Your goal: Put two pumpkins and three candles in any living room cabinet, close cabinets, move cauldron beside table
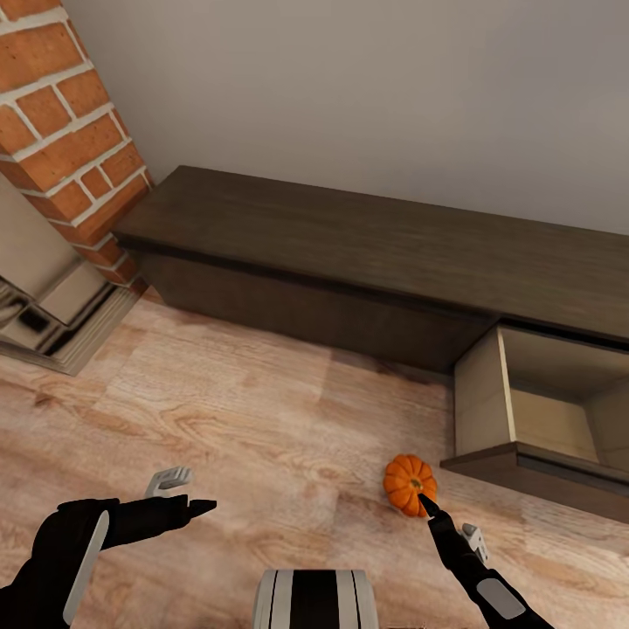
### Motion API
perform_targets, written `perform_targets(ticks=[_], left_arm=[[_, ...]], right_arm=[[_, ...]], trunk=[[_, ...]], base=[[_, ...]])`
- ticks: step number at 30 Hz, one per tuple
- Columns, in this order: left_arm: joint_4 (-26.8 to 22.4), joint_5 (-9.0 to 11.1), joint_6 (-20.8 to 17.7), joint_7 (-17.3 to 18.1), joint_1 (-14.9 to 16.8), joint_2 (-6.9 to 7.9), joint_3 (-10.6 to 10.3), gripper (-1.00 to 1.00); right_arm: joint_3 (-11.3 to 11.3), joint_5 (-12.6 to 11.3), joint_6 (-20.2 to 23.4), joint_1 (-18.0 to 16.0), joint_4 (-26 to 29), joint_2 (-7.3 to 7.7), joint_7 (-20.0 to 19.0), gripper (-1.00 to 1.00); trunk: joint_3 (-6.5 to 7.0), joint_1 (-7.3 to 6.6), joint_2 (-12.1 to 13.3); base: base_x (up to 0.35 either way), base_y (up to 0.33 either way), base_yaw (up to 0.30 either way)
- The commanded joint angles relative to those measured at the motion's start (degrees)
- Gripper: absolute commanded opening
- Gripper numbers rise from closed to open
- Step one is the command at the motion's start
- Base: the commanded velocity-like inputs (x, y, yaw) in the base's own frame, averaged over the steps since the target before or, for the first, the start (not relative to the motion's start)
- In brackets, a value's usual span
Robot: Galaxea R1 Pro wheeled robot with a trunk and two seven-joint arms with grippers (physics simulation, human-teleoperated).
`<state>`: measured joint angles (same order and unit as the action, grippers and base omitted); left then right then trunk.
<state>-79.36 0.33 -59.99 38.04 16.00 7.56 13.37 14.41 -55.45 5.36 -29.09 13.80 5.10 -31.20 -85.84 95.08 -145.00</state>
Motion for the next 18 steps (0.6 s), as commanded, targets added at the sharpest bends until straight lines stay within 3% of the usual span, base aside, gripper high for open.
perform_targets(ticks=[1, 18], left_arm=[[0.0, 0.0, 0.0, 0.0, 0.0, 0.00, 0.0, 1.00], [0.0, 0.0, 0.0, 0.0, 0.0, 0.00, 0.0, 1.00]], right_arm=[[0.0, 0.0, 0.0, 0.0, 0.0, 0.00, 0.0, 1.00], [0.0, 0.0, 0.0, 0.0, 0.0, 0.00, 0.0, 1.00]], trunk=[[-0.23, 0.02, 0.0], [-0.23, 0.02, 0.0]], base=[[0.000, 0.000, 0.000], [0.031, 0.014, 0.000]])
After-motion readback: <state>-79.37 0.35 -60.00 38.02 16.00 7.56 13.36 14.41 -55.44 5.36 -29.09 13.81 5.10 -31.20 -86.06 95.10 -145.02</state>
